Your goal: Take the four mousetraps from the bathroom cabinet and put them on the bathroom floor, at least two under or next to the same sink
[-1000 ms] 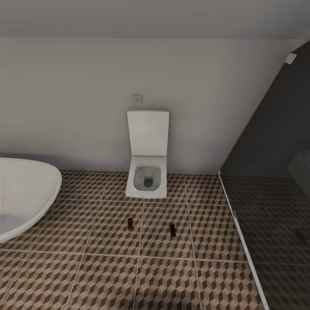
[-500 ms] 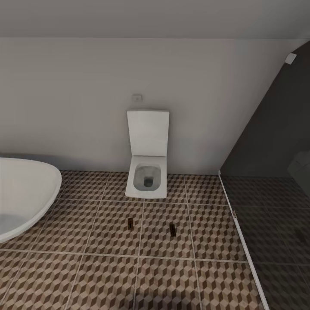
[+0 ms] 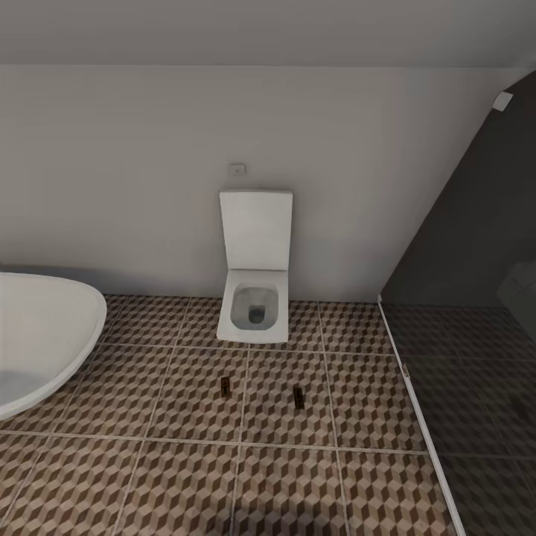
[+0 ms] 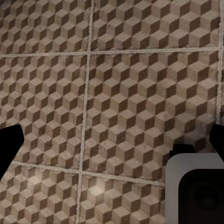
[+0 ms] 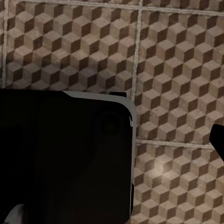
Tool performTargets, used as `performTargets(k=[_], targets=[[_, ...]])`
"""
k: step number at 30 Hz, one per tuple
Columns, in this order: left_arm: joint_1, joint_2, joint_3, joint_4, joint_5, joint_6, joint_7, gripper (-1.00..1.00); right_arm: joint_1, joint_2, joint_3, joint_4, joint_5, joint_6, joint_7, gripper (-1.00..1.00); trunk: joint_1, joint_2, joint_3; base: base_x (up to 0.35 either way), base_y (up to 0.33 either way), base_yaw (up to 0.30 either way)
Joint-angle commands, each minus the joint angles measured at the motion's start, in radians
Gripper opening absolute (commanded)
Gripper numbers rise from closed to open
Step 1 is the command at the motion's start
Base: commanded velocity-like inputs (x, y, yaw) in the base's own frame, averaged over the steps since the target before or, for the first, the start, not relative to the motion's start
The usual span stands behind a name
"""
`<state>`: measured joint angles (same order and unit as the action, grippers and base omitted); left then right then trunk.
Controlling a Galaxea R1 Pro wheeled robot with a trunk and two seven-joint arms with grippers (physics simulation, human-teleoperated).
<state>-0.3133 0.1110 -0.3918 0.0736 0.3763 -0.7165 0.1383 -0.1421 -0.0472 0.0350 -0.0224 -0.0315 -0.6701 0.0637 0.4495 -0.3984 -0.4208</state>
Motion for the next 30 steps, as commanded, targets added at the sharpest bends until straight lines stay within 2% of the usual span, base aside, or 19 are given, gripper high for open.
performTargets(k=[1, 30], targets=[[-0.001, -0.001, -0.009, 0.003, 0.003, -0.004, 0.004, 1.0, -0.001, 0.0, 0.003, 0.001, -0.004, -0.003, 0.004, 1.0, 0.0, -0.002, -0.001, 0.0, 0.0, 0.0], [-0.001, -0.001, -0.009, 0.003, 0.003, -0.004, 0.004, 1.0, -0.001, 0.0, 0.003, 0.001, -0.004, -0.003, 0.004, 1.0, 0.0, -0.002, -0.001, 0.0, 0.0, 0.0]])
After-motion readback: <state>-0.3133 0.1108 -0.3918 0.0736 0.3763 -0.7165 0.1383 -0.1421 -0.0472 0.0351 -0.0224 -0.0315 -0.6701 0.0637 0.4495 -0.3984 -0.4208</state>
